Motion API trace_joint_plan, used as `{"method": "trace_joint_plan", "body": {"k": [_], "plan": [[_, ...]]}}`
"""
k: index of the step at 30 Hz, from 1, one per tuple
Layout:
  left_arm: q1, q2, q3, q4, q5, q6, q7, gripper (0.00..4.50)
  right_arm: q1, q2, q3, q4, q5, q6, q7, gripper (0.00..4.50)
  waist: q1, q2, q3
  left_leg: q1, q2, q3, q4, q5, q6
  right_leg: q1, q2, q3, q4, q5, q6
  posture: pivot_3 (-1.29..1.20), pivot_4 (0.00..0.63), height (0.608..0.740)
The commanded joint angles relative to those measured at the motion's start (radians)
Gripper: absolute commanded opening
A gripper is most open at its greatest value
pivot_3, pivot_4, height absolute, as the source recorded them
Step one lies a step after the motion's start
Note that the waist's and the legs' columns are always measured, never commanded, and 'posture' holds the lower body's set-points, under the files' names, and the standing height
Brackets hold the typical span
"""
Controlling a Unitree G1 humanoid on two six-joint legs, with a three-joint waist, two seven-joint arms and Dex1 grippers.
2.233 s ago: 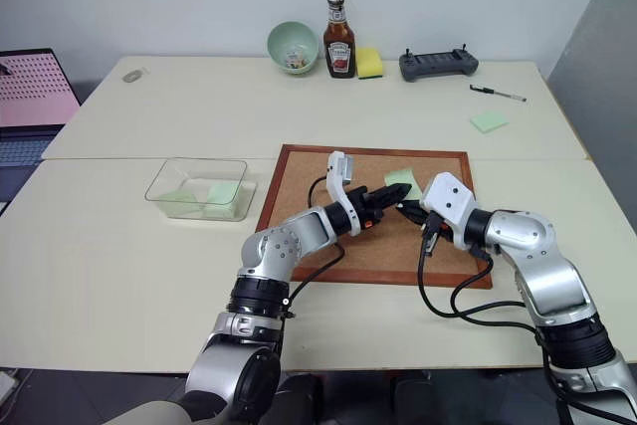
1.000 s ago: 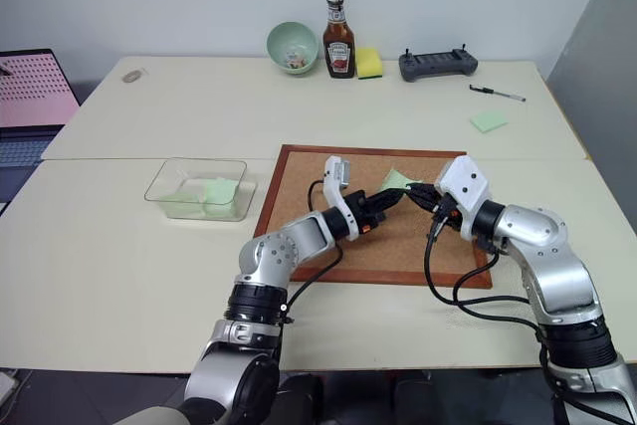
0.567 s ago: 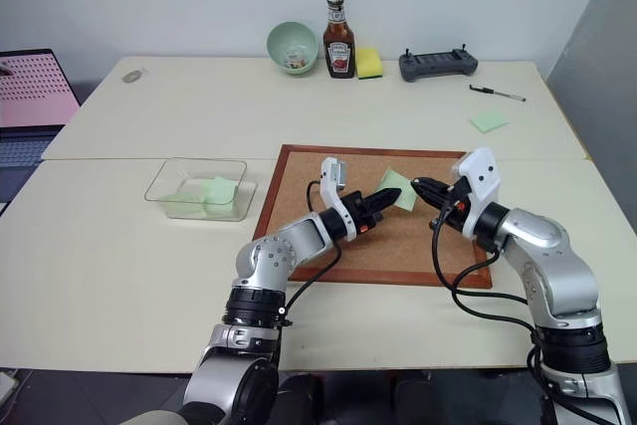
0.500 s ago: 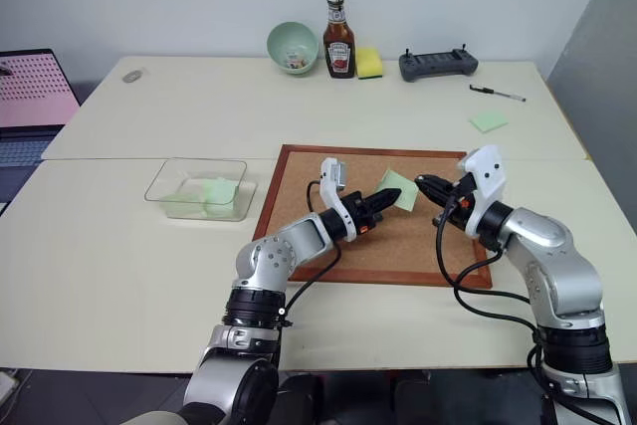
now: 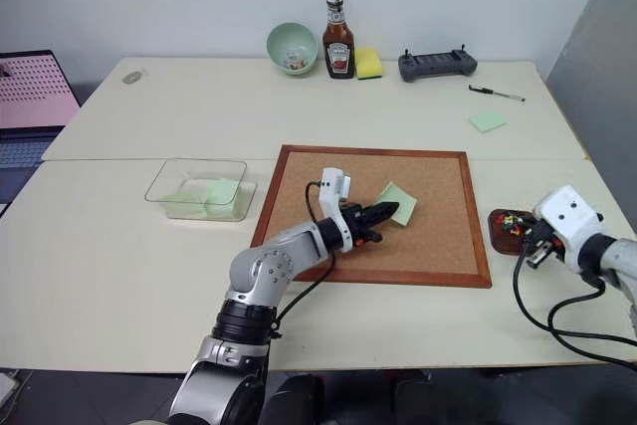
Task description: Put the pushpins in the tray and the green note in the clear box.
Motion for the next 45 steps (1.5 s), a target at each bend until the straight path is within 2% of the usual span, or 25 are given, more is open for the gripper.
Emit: {"method": "trace_joint_plan", "body": {"k": [1,4,8,15,19,23,27,32,40,45], "plan": [[-0.004,-0.009,-0.005,-0.027,0.008,-0.029,-0.005,0.04,-0.012,-0.023,0.03,0.019,-0.046,-0.044,0.012,0.0,0.001,0.0,0.0,0.0,0.0,0.0,0.0,0.0,0.0,0.0,0.0,0.0,0.0,0.0,0.0,0.0,0.15,0.74],[-0.003,-0.011,-0.007,-0.029,0.01,-0.033,-0.004,0.04,-0.024,-0.017,0.042,0.038,-0.048,-0.044,0.017,0.0,0.004,0.0,0.0,0.0,0.0,0.0,0.0,0.0,0.0,0.0,0.0,0.0,0.0,0.0,0.0,0.0,0.15,0.74],[-0.001,-0.01,-0.005,-0.031,0.014,-0.035,-0.005,0.0,-0.036,-0.019,0.058,0.064,-0.057,-0.051,0.022,0.72,0.004,0.0,0.0,0.0,0.0,0.0,0.0,0.0,0.0,0.0,0.0,0.0,0.0,0.0,0.0,0.0,0.15,0.74],[0.003,-0.007,0.002,-0.036,0.014,-0.034,-0.004,0.0,-0.054,-0.014,0.062,0.073,-0.067,-0.049,0.025,2.51,0.004,0.0,0.0,0.0,0.0,0.0,0.0,0.0,0.0,0.0,0.0,0.0,0.0,0.0,0.0,0.0,0.15,0.74],[-0.001,0.0,0.011,-0.049,0.014,-0.037,0.001,0.0,-0.069,-0.007,0.028,0.035,-0.022,-0.029,0.04,3.24,0.003,0.0,0.0,0.0,0.0,0.0,0.0,0.0,0.0,0.0,0.0,0.0,0.0,0.0,0.0,0.0,0.15,0.74],[-0.016,0.06,0.035,-0.158,0.032,-0.044,0.035,0.0,-0.099,0.01,0.02,-0.053,0.065,-0.016,0.084,3.24,-0.001,0.0,0.0,0.0,0.0,0.0,0.0,0.0,0.0,0.0,0.0,0.0,0.0,0.0,0.0,0.0,0.15,0.74],[-0.019,0.128,0.125,-0.264,0.021,-0.01,0.113,0.0,-0.156,0.064,0.07,-0.135,0.138,0.004,0.109,3.24,0.0,0.0,0.0,0.0,0.001,-0.001,0.0,0.0,0.0,0.0,0.0,0.0,0.0,0.0,0.0,0.0,0.15,0.74],[0.004,0.335,0.259,-0.363,0.089,0.044,0.212,0.0,-0.326,0.212,0.224,-0.207,0.223,0.051,0.132,3.24,-0.006,-0.001,0.001,0.0,0.002,-0.001,0.0,0.0,0.0,-0.001,0.001,-0.001,0.001,0.0,0.0,0.0,0.15,0.74],[0.069,0.659,0.401,-0.334,0.147,0.095,0.192,0.0,-0.542,0.373,0.398,-0.081,0.231,0.051,0.221,3.24,0.004,-0.004,0.003,-0.002,0.001,-0.004,0.0,0.0,0.0,-0.003,0.0,-0.003,0.0,0.0,0.0,0.0,0.15,0.74],[0.106,0.747,0.392,-0.248,0.191,0.057,0.158,0.0,-0.604,0.427,0.451,-0.011,0.196,0.013,0.239,3.24,0.007,-0.004,0.003,-0.006,0.0,-0.005,0.0,0.0,0.0,-0.006,-0.001,-0.004,0.001,0.0,-0.001,0.0,0.15,0.74]]}}
